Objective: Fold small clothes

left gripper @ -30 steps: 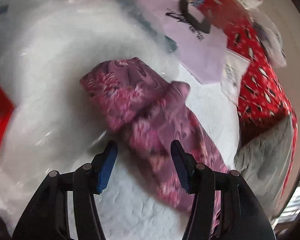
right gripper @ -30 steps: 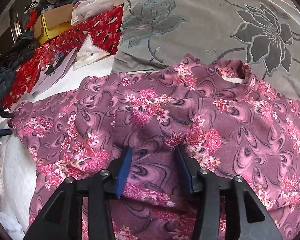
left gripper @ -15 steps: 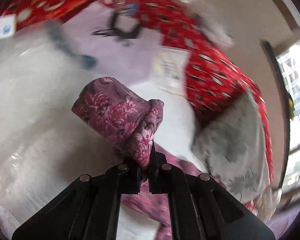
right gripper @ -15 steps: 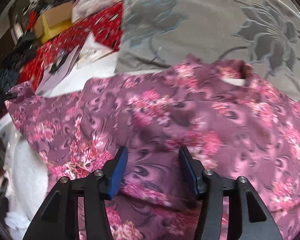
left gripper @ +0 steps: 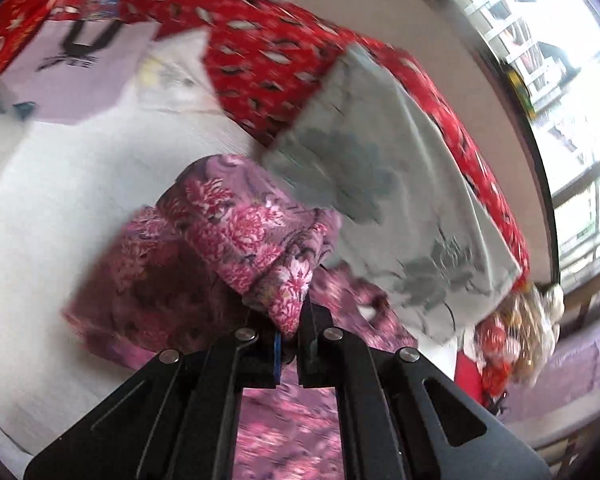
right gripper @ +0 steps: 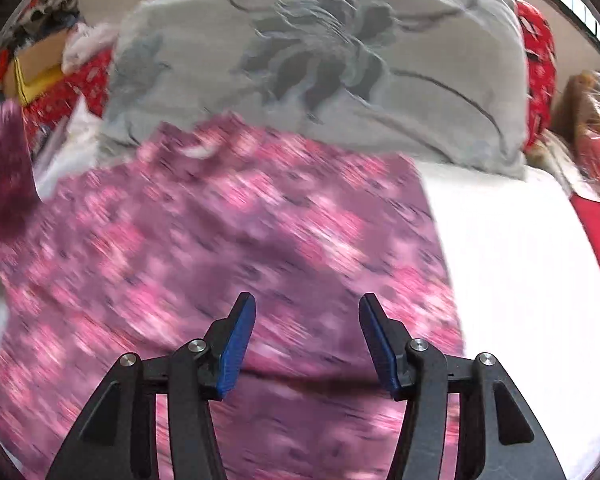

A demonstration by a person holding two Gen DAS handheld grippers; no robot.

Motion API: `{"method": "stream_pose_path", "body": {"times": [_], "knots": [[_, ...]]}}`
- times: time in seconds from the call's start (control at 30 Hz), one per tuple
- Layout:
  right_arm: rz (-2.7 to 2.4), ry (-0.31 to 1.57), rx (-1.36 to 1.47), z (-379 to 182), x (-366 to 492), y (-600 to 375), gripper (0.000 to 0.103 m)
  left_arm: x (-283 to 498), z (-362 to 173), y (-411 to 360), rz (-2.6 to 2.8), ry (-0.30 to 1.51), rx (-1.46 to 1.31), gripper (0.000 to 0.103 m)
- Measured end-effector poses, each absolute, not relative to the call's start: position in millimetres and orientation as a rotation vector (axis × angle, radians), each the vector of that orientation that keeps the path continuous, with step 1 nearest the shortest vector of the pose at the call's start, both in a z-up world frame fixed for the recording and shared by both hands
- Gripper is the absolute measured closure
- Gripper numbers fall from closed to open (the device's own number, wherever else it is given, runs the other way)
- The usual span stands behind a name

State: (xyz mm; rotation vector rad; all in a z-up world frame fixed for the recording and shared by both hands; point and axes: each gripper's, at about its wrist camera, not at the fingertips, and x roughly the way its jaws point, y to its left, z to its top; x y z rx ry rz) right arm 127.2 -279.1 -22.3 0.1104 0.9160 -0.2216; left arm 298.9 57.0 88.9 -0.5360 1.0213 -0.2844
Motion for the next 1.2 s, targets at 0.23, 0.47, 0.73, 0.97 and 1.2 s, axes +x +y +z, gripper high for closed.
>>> {"method": "stream_pose_path", "body": {"times": [0.23,0.47,0.73,0.97,1.2], "knots": [[-0.199,0.825,0.195,-45.2,97.2,-296.9,0.039,286.0,74.0,-42.6,-0.365,1.102,-0.436,0.1],[-0.172,0.801,0.235,-47.4,92.2,-301.0,0.037,271.0,26.1,-122.7,-0.409,1.21,-0.357,0.1],[-0.161,0.795,0.249,-47.6,92.6,-303.2,0.036,251.6,-33.1,-154.4,-0.403,1.354,-0.235,0.083],[-0.164,0.866,0.269,-36.0,102.3,-306.8,0.036,217.9,14.4,-63.7,-0.622,1.299,-0.367,0.053],[-0.069,0.73,0.273,23.0,116.0,-266.5,0.031,225.2,-12.3,52.5,-0.419,1.26,-0.566,0.052]]}}
